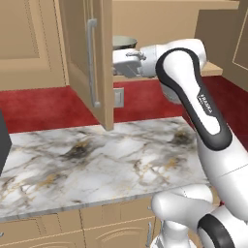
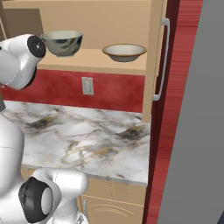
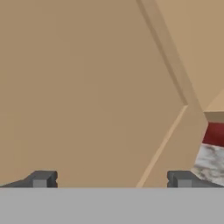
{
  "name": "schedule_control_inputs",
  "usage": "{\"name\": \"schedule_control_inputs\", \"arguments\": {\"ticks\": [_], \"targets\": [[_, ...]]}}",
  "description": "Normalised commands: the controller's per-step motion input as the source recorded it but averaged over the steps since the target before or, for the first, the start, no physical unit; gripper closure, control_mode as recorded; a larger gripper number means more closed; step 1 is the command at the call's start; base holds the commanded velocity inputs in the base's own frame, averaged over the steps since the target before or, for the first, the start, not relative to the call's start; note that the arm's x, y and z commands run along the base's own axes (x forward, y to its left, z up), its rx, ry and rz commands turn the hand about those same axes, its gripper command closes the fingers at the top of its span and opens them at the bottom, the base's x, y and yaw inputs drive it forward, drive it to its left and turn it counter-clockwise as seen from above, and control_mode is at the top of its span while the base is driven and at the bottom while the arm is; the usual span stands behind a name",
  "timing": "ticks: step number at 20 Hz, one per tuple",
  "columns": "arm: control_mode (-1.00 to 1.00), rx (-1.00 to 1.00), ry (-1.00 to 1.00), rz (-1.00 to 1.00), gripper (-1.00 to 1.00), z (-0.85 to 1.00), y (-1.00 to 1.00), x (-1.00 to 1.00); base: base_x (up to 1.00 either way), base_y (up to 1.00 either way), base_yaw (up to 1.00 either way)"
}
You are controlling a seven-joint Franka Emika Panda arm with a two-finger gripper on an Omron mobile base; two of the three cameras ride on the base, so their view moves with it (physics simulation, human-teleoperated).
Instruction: Move the bowls from the cabinet to the plates on the dining table.
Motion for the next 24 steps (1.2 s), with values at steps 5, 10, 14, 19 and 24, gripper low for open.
{"name": "schedule_control_inputs", "arguments": {"ticks": [5,10,14,19,24], "targets": [[-1.00,-0.01,-0.05,-0.02,-1.00,-0.06,0.61,0.00,0.00,0.00,0.00],[-1.00,-0.02,-0.06,-0.01,-1.00,-0.04,0.61,-0.02,0.00,0.00,0.00],[-1.00,0.02,0.01,0.06,-1.00,-0.17,0.40,-0.05,0.00,0.00,0.00],[-1.00,-0.01,0.08,0.03,-1.00,-0.09,0.20,0.00,0.00,0.00,0.00],[-1.00,0.02,0.10,-0.08,-1.00,0.10,-0.19,-0.02,0.00,0.00,0.00]]}}
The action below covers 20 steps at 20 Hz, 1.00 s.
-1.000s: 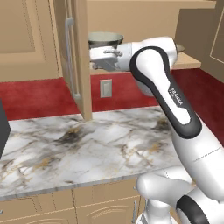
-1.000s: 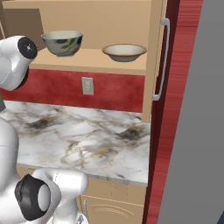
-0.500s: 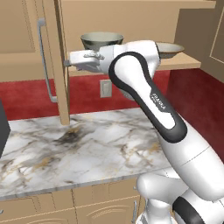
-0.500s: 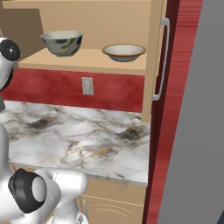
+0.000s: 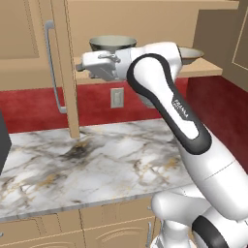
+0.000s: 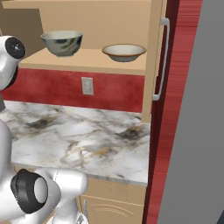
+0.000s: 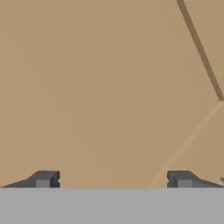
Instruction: Move the bowls from the cabinet to the plates on the dining table.
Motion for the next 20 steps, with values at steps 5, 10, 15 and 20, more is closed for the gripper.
{"name": "schedule_control_inputs", "arguments": {"ticks": [5,10,15,20], "targets": [[-1.00,0.01,0.06,-0.16,-1.00,0.14,-0.24,-0.02,0.00,0.00,0.00],[-1.00,0.00,0.08,-0.17,-1.00,0.11,-0.26,0.00,0.00,0.00,0.00],[-1.00,0.00,0.06,-0.18,-1.00,0.05,-0.24,0.01,0.00,0.00,0.00],[-1.00,0.00,0.01,-0.19,-1.00,0.00,-0.23,0.01,0.00,0.00,0.00]]}}
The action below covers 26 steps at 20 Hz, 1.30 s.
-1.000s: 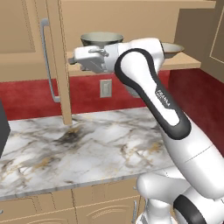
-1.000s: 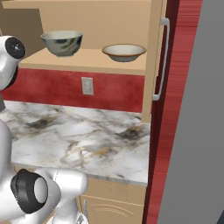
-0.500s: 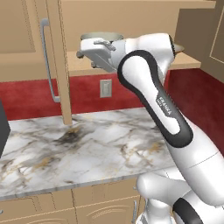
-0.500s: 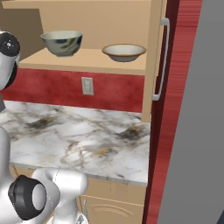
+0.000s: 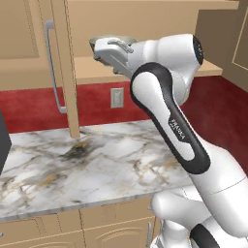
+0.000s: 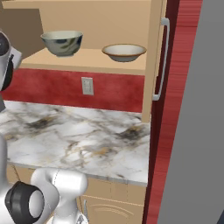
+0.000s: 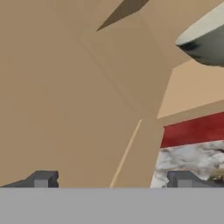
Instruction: Move the bowls from the cabinet to the plates on the dining table.
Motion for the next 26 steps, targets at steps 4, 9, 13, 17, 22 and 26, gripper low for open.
{"name": "schedule_control_inputs", "arguments": {"ticks": [4,9,13,17,22,26], "targets": [[-1.00,0.01,0.00,-0.21,-1.00,-0.01,-0.14,0.01,0.00,0.00,0.00],[-1.00,0.14,0.01,-0.18,-1.00,-0.01,-0.07,-0.12,0.00,0.00,0.00],[-1.00,0.22,0.02,-0.10,-1.00,0.02,-0.15,-0.25,0.00,0.00,0.00],[-1.00,0.23,0.03,-0.07,-1.00,0.05,-0.21,-0.31,0.00,0.00,0.00],[-1.00,0.20,0.05,-0.08,-1.00,0.06,-0.27,-0.29,0.00,0.00,0.00],[-1.00,0.14,0.08,-0.12,-1.00,0.05,-0.33,-0.18,0.00,0.00,0.00]]}}
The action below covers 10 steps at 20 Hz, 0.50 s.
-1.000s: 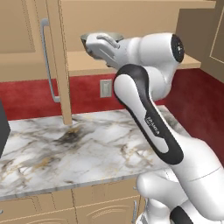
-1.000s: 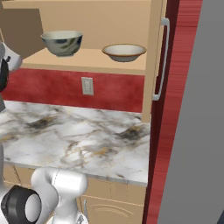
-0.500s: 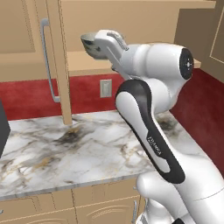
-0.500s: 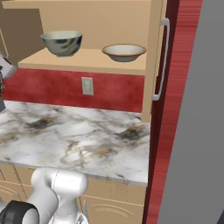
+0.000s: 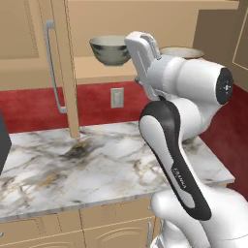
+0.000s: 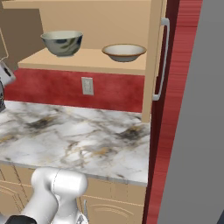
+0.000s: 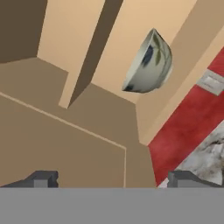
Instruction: Move the bowls from the cabinet to the plates on the dining table.
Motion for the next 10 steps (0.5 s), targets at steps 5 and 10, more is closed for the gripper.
{"name": "schedule_control_inputs", "arguments": {"ticks": [5,10], "targets": [[-1.00,0.12,0.10,-0.12,-1.00,0.07,-0.36,-0.12,0.00,0.00,0.00],[-1.00,0.11,0.09,-0.14,-1.00,0.05,-0.33,-0.10,0.00,0.00,0.00]]}}
